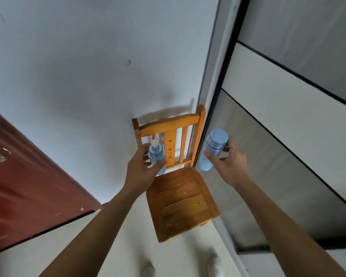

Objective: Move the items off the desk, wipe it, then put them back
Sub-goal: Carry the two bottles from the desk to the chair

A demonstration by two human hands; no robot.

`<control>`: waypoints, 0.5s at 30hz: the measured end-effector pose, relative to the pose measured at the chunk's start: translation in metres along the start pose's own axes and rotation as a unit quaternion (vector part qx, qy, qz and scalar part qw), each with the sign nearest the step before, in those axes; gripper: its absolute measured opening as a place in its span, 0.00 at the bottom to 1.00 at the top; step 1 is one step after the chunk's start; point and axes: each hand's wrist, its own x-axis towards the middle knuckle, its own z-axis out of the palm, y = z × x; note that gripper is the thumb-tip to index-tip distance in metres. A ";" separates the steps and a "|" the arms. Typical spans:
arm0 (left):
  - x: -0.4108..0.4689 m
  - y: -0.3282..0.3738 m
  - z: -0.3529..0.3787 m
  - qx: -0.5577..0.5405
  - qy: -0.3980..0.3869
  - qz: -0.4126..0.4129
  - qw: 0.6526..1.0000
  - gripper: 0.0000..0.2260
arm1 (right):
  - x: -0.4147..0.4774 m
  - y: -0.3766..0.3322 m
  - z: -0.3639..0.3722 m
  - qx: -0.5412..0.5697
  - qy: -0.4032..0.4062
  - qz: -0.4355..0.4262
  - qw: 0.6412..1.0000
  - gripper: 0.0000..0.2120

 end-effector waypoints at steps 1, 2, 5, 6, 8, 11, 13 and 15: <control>0.007 -0.004 0.012 0.009 0.004 -0.009 1.000 0.23 | 0.013 0.011 0.003 0.007 -0.009 0.001 1.000 0.33; 0.013 -0.007 0.024 0.017 0.013 -0.018 1.000 0.23 | 0.026 0.022 0.008 0.014 -0.021 -0.004 1.000 0.33; 0.027 -0.018 0.056 0.035 0.045 -0.045 0.997 0.22 | 0.063 0.052 0.022 0.024 -0.064 -0.024 0.997 0.32; 0.031 -0.022 0.064 0.039 0.054 -0.056 0.996 0.23 | 0.073 0.061 0.027 0.025 -0.080 -0.025 0.996 0.32; 0.040 -0.032 0.077 0.048 0.070 -0.077 0.993 0.24 | 0.090 0.078 0.040 0.024 -0.105 -0.026 0.994 0.33; 0.055 -0.057 0.092 0.064 0.079 -0.097 0.990 0.24 | 0.108 0.104 0.063 0.026 -0.119 -0.030 0.992 0.33; 0.066 -0.083 0.101 0.066 0.083 -0.108 0.988 0.23 | 0.114 0.124 0.084 0.037 -0.132 -0.015 0.991 0.33; 0.074 -0.117 0.110 0.066 0.087 -0.122 0.986 0.24 | 0.115 0.148 0.111 0.047 -0.143 0.000 0.989 0.33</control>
